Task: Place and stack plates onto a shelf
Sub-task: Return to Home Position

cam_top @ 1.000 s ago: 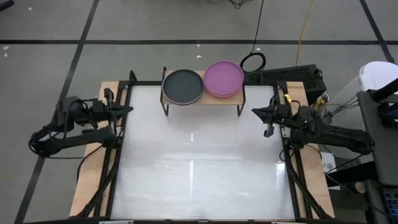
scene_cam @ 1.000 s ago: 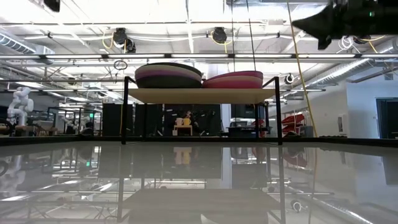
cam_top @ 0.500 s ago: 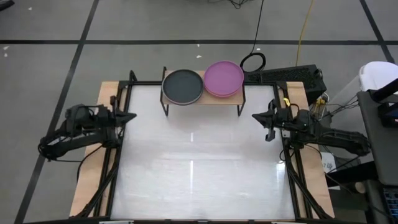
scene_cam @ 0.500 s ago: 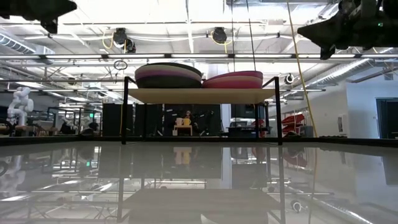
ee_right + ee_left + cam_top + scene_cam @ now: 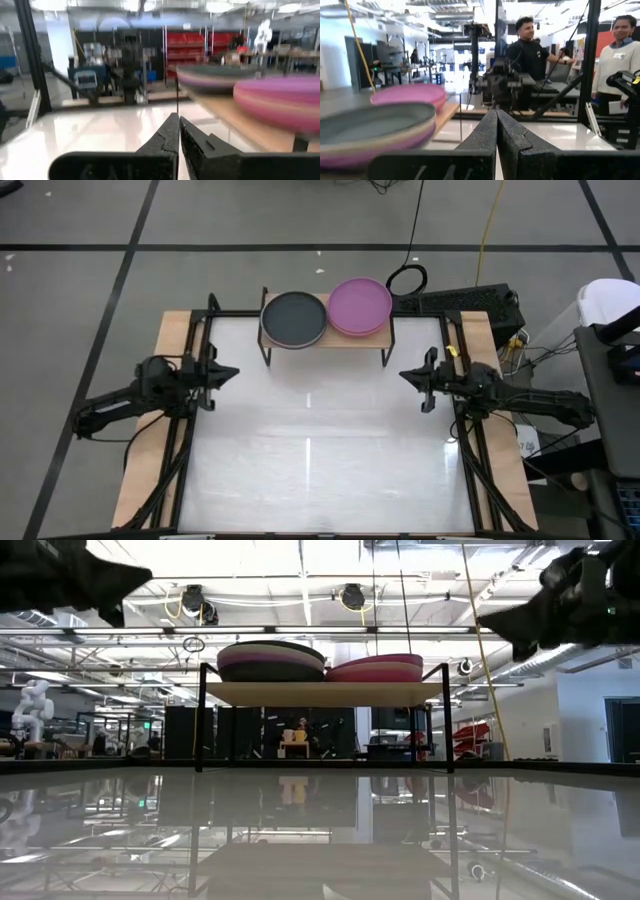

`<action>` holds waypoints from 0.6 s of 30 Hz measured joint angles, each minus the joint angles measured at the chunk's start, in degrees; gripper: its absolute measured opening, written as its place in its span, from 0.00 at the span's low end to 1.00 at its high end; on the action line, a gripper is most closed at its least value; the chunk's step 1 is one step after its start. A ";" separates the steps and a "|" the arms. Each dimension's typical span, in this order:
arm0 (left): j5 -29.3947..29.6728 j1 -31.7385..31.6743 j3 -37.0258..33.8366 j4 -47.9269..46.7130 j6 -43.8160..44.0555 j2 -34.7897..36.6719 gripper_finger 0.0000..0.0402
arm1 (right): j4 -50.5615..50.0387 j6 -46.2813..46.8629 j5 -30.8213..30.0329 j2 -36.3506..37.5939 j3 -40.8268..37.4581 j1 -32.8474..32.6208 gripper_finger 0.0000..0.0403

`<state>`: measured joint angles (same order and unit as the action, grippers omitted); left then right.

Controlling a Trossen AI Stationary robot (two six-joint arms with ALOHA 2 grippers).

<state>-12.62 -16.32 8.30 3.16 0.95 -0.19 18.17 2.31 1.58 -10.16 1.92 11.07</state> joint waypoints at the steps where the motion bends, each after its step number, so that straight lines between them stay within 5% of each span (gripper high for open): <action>1: 0.00 0.00 -1.05 0.71 0.34 -0.02 0.01 | 0.87 0.00 0.02 0.01 -0.65 0.00 0.00; 9: -0.94 0.00 -7.79 8.40 2.34 -0.01 0.01 | 0.23 -0.39 0.00 0.06 -0.82 0.02 0.00; 18: -0.92 0.00 -7.76 9.09 0.26 -0.11 0.01 | -1.82 -0.58 -0.29 0.03 -0.93 0.07 0.00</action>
<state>-13.54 -16.32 0.54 12.25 1.21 -0.30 16.35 1.73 1.29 -10.13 0.99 11.15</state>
